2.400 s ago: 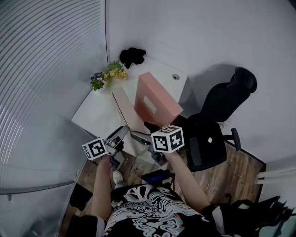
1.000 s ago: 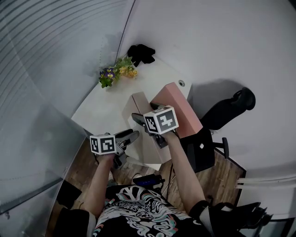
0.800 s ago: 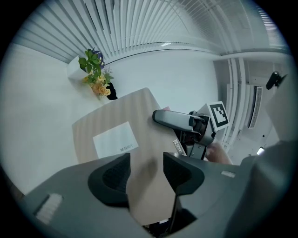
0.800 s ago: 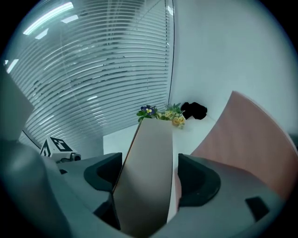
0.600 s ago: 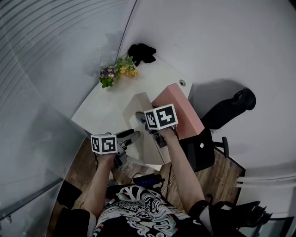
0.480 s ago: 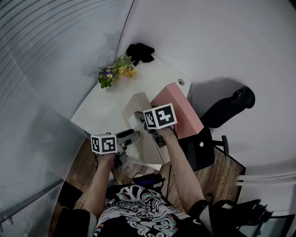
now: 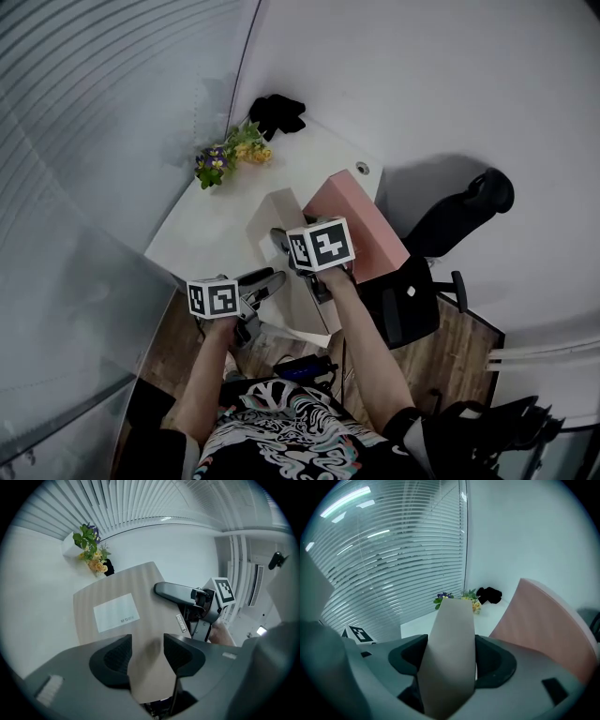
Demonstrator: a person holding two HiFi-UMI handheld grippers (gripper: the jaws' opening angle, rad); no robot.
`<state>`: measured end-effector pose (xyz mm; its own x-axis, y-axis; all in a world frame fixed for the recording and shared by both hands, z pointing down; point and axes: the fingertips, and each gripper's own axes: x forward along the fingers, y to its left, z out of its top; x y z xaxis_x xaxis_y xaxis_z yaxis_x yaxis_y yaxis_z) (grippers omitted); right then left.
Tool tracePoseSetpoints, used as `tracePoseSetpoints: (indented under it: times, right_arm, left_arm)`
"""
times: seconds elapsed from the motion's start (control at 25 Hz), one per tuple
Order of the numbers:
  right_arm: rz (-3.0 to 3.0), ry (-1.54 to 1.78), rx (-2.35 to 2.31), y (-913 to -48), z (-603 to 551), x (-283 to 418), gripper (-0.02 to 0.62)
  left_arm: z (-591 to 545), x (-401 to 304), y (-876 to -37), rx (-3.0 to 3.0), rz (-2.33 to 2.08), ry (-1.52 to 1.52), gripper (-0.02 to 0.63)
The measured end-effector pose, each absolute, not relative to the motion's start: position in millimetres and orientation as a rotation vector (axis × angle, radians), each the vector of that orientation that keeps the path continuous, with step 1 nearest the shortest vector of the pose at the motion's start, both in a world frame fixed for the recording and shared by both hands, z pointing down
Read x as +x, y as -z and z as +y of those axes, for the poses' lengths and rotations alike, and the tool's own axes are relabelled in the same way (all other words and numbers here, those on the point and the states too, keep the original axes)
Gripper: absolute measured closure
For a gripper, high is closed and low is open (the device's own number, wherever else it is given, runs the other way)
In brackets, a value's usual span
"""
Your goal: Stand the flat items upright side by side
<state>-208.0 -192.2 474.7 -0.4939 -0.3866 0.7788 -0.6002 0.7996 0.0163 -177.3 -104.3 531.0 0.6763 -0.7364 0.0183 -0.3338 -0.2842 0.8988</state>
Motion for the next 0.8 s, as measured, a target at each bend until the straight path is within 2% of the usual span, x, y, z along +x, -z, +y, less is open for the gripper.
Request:
tracePoseSetpoints:
  times: [0.8]
  right_arm:
    - [-2.386, -0.196, 0.827, -418.5, -186.2, -208.2, 0.288]
  left_arm:
    - [-110.9, -174.1, -500.9, 1.909, -0.849, 0.595, 0.417]
